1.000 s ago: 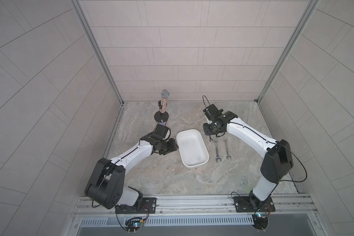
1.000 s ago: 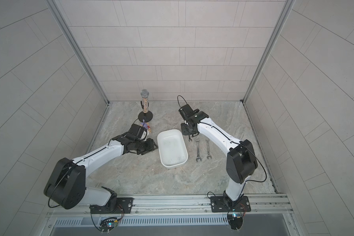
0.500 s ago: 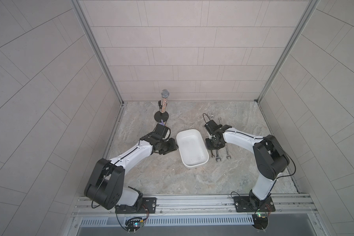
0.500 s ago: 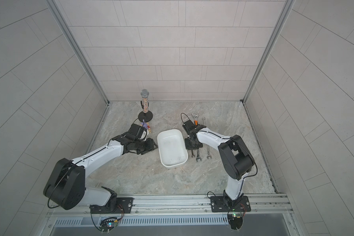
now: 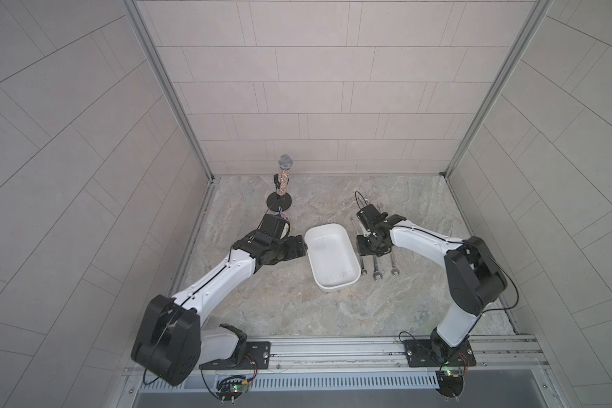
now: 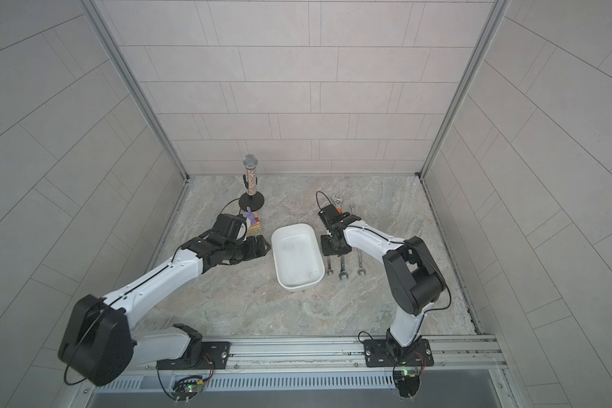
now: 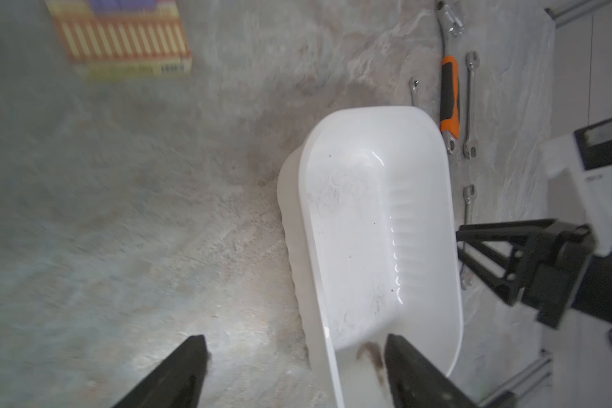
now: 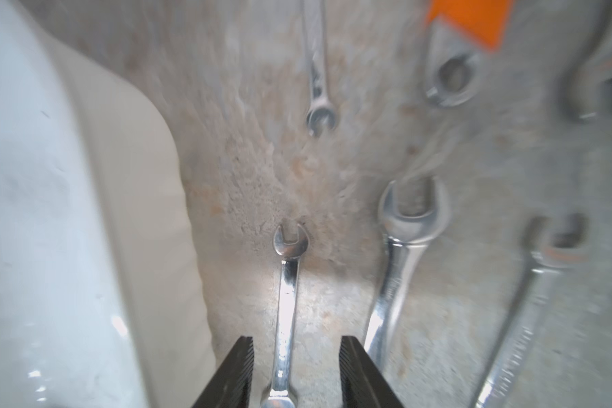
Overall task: Take out the wrench from the storage box
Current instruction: Reset both arms
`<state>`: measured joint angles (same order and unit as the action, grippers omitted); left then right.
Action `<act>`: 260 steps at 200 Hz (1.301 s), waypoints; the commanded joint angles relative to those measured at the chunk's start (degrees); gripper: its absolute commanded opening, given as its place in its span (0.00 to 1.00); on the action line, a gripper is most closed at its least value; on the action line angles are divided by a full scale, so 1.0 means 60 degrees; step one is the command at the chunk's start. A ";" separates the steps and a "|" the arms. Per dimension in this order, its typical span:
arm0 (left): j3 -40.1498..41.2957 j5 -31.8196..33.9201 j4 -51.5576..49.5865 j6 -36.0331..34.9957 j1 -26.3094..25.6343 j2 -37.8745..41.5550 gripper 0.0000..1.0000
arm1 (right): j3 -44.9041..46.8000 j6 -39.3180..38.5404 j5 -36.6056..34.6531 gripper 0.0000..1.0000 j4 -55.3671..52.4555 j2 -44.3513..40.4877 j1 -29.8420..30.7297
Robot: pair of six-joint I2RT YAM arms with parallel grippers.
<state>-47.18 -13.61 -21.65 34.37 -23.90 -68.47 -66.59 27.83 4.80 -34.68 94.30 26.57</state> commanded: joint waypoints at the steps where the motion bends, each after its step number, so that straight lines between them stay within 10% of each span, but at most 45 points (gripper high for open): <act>1: 0.0665 0.2770 0.0894 -0.0984 0.0038 0.1880 1.00 | 0.0231 -0.0405 -0.1175 0.48 -0.0068 -0.2198 -0.0666; 26: 0.4927 0.6303 0.7136 -0.2398 0.0059 0.4528 1.00 | 0.1934 -0.0840 -0.1637 0.58 0.2513 -0.3975 -0.2209; 32: 0.5242 0.6609 0.7016 -0.3317 0.0243 0.4490 1.00 | 0.2542 -0.0690 -0.1653 0.98 0.3459 -0.4327 -0.2503; 48: 0.4960 0.7233 0.6949 -0.4587 0.0802 0.3149 1.00 | 0.4498 -0.0828 -0.1804 1.00 0.6796 -0.5117 -0.3254; 69: 0.4189 0.5818 0.6082 -0.6875 0.1236 0.2377 1.00 | 0.6169 -0.2790 -0.1829 1.00 0.9364 -0.5509 -0.4051; 112: 0.4561 0.3091 0.7895 -0.6834 0.3244 0.0263 1.00 | 0.7886 -0.3168 -0.2100 1.00 1.3955 -0.3400 -0.4858; 162: 0.4103 0.3025 0.9716 -0.5779 0.4145 -0.1422 1.00 | 0.7460 -0.3101 -0.0578 1.00 1.5255 -0.2304 -0.5006; 185: 0.3956 0.3502 0.9905 -0.4888 0.4198 -0.1734 1.00 | 0.7901 -0.3435 -0.1680 1.00 1.3529 -0.3773 -0.4964; 260: 0.3674 0.3014 1.1255 -0.5591 0.3842 -0.3607 1.00 | 0.8846 -0.4032 -0.0633 1.00 1.3305 -0.4580 -0.4581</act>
<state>-23.38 4.60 42.37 1.04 -0.82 -89.60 -17.56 3.53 -1.85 44.14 68.79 -2.22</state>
